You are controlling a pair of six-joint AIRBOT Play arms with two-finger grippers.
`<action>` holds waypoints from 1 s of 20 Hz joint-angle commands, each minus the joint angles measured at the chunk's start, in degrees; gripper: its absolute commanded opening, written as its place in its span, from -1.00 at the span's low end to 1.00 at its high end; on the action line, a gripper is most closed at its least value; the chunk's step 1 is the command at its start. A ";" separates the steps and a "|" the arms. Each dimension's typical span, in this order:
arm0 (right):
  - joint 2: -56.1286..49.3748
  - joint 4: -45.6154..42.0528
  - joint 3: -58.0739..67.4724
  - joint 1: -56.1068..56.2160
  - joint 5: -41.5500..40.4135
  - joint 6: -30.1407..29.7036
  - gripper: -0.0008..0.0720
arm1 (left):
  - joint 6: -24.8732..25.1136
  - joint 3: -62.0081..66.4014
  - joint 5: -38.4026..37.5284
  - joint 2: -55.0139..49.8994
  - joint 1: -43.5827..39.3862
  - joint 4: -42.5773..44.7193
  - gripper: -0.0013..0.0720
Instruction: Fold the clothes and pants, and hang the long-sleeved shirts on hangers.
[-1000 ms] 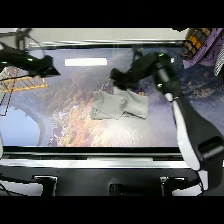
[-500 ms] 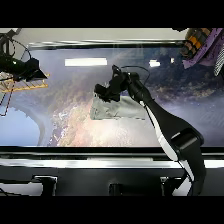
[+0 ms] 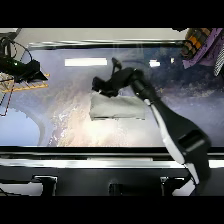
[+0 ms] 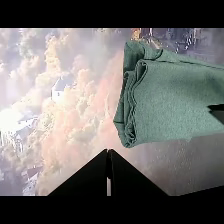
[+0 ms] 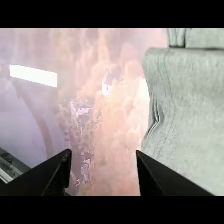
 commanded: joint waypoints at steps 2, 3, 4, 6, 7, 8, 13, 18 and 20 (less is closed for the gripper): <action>9.42 -2.14 0.07 -12.55 -12.11 -9.49 0.33 | -0.02 -0.02 -0.04 0.02 -0.04 0.02 -0.93; 10.78 -3.21 0.00 -16.90 -15.47 -11.47 0.33 | -0.02 -0.02 -0.04 0.02 -0.04 0.02 -0.93; 11.67 -3.26 -0.24 -21.53 -18.49 -13.99 0.33 | 0.00 -0.02 -0.04 0.02 -0.04 0.02 -0.93; 12.44 -1.92 -2.21 -31.15 -22.21 -17.97 0.39 | 0.02 -0.02 -0.04 0.02 -0.04 0.04 -0.93; 12.39 -0.44 -3.96 -35.10 -22.67 -19.56 0.43 | 0.02 -0.02 -0.04 0.02 -0.02 0.04 -0.93; 12.39 2.05 -6.86 -38.64 -21.99 -21.38 0.54 | 0.02 -0.02 -0.04 0.02 -0.04 0.04 -0.93; 9.53 10.21 -23.74 -44.92 -18.97 -30.75 0.54 | 1.53 -0.02 -0.02 -0.02 -0.04 0.04 -0.93; 3.48 17.27 -31.06 -41.66 -15.89 -37.62 0.54 | 1.51 -0.02 0.17 -0.26 -0.04 0.04 -0.93; 1.31 19.43 -31.06 -40.19 -15.13 -39.41 0.54 | 1.49 -0.02 0.17 -0.59 -0.04 0.02 -0.93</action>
